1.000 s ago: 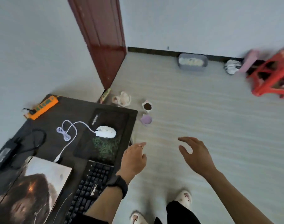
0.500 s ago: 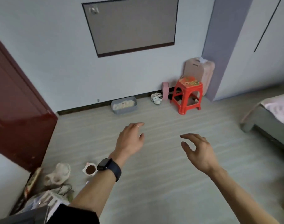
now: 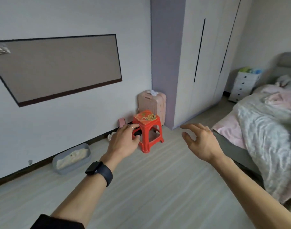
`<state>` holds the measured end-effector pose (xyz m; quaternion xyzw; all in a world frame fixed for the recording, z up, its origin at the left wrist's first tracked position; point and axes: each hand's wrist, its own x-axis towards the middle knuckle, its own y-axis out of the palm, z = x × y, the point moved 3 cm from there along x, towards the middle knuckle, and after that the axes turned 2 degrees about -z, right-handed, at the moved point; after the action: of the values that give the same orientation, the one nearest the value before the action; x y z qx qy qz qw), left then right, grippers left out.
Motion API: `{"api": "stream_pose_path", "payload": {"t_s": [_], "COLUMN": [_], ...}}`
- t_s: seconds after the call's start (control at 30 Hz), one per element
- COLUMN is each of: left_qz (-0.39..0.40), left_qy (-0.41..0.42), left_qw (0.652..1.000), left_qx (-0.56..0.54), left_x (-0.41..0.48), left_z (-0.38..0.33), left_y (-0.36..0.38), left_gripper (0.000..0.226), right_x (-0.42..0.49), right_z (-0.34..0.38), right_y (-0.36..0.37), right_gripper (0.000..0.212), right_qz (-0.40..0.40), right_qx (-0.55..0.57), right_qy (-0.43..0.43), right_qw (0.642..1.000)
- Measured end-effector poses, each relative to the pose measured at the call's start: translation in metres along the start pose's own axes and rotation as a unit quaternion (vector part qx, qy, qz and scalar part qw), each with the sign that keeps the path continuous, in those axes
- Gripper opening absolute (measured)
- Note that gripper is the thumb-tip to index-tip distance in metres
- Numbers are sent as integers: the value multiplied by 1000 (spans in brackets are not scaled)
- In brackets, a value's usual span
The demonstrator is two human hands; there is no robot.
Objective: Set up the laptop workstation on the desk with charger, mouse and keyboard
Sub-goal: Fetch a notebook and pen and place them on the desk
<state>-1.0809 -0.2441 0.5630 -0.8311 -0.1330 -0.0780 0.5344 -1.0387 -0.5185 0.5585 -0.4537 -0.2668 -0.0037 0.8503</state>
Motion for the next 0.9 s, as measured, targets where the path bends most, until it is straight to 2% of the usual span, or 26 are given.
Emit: {"api": "stream_pose_path", "payload": {"t_s": [0.23,0.4,0.57,0.77,0.9], "left_qz": [20,44,37,14,20], "left_qy": [69,128,170,170,164], "left_qw": [997,991,985,985,986], "left_qx": [-5,2,9,28,24], "left_x": [205,320,441,594,674], "left_z": [-13,-44,-86,-124,-140], "left_y": [34,70,118,160,182], "left_gripper": [41,45,44,44,47], "right_x": [152,230,321,458,530], "right_z": [-59,-112,-191,-302,-344], "right_y": [6,8,23,31,38], "right_gripper": [23,24,23,29,34], "right_qz": [-73,-101,-125,-120,-108], "right_qx": [-36,-53,-53,-48,-49], "right_qy": [45,87,91,120,116], "right_qw": [996,990,987,984,986]}}
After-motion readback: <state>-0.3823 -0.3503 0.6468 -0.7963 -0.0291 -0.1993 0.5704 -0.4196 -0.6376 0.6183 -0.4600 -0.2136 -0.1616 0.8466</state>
